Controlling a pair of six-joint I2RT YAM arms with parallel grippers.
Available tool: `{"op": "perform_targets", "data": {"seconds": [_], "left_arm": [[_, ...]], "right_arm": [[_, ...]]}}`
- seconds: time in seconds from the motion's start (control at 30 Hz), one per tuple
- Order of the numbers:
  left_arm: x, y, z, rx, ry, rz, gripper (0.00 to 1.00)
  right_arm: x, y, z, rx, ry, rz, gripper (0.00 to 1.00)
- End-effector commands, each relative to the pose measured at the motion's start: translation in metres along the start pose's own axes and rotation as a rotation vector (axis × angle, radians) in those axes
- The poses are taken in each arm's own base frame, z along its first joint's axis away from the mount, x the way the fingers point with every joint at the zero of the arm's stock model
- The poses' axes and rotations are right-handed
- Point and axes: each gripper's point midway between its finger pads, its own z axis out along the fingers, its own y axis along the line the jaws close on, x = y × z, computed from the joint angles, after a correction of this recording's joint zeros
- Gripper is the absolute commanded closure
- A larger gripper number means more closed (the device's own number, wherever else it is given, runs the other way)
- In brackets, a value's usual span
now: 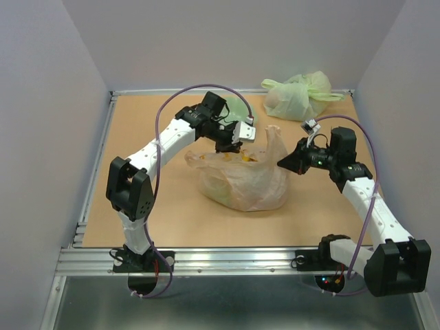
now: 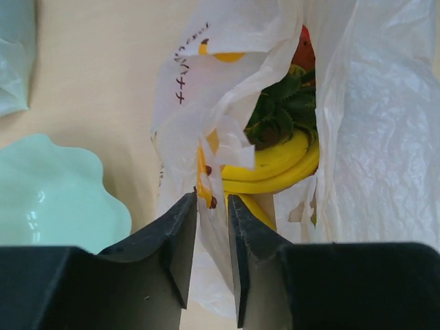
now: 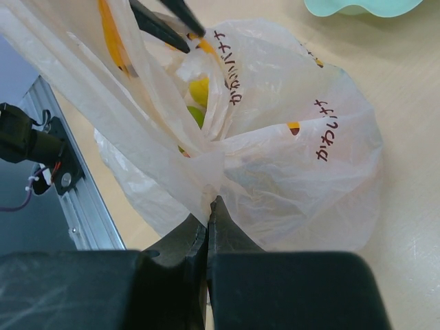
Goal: Place the fake fruits into the plastic bag and tie a complex knot
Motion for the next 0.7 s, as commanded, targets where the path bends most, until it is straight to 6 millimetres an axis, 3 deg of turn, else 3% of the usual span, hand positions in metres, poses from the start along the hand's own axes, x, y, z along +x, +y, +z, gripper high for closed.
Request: {"op": "perform_targets", "data": {"seconds": [0.0,0.13,0.27,0.47,0.6,0.67], "left_arm": [[0.003,-0.015,-0.013,0.085,0.037,0.056,0.78],[0.017,-0.045,-0.029,0.189,0.059,0.111,1.00],[0.037,-0.075,-0.037,0.259,0.093,0.154,1.00],[0.037,-0.089,-0.029,0.317,0.059,0.210,1.00],[0.037,-0.087,-0.022,0.336,0.048,0.212,1.00],[0.030,-0.076,-0.021,0.297,0.037,0.208,0.92]], "right_arm": [[-0.011,0.001,-0.004,0.012,-0.042,-0.047,1.00],[-0.020,-0.002,-0.003,0.043,-0.052,0.029,1.00],[-0.029,-0.004,0.000,0.060,-0.067,0.178,1.00],[-0.032,-0.027,0.013,0.144,-0.098,0.458,1.00],[-0.003,-0.063,0.023,0.277,-0.069,0.559,1.00],[0.008,-0.071,0.026,0.303,-0.052,0.582,1.00]]}}
